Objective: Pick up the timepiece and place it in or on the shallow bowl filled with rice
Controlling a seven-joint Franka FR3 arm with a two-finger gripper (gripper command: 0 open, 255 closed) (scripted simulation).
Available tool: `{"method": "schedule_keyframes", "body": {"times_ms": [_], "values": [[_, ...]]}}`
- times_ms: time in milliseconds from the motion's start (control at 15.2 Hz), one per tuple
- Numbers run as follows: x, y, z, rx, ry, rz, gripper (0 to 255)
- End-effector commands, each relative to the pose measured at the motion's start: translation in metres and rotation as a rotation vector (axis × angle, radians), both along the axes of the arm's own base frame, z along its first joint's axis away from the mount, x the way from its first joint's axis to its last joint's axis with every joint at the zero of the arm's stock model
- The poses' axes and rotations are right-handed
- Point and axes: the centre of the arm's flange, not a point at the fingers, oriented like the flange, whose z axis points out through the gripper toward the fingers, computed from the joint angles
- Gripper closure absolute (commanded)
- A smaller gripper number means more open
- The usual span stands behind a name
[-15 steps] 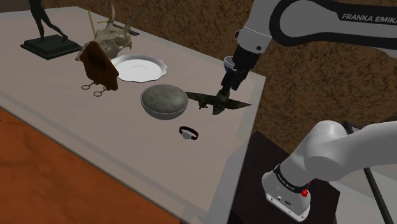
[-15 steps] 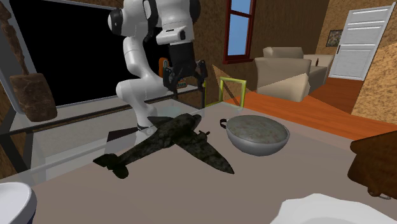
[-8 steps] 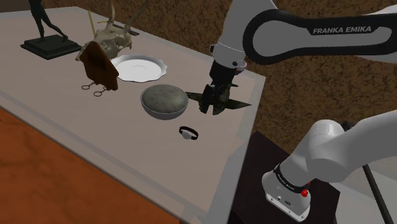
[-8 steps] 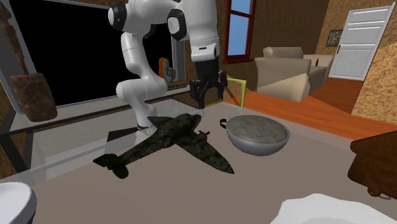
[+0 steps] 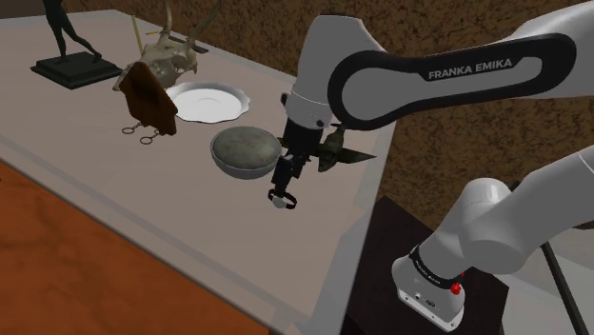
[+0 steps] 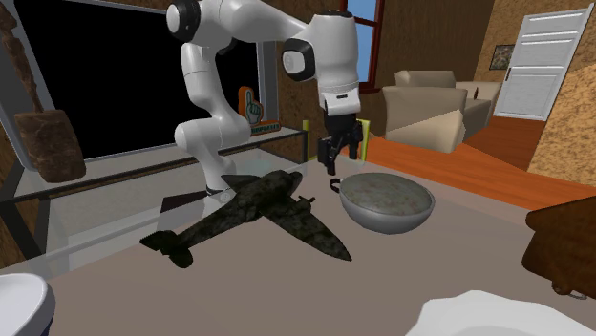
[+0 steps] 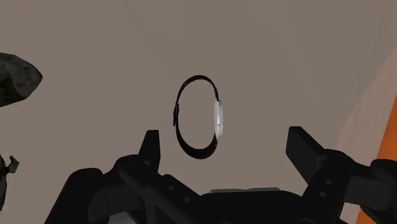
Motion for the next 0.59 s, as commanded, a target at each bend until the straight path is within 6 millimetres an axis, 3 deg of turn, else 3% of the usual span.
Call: {"method": "schedule_keyframes", "body": {"times_ms": [0,330,528], "values": [[-0.001,0.004,-0.009,0.001,0.000,0.003,0],[-0.002,0.009,-0.033,0.001,0.000,0.003,0],[-0.002,0.009,-0.033,0.001,0.000,0.003,0]]}}
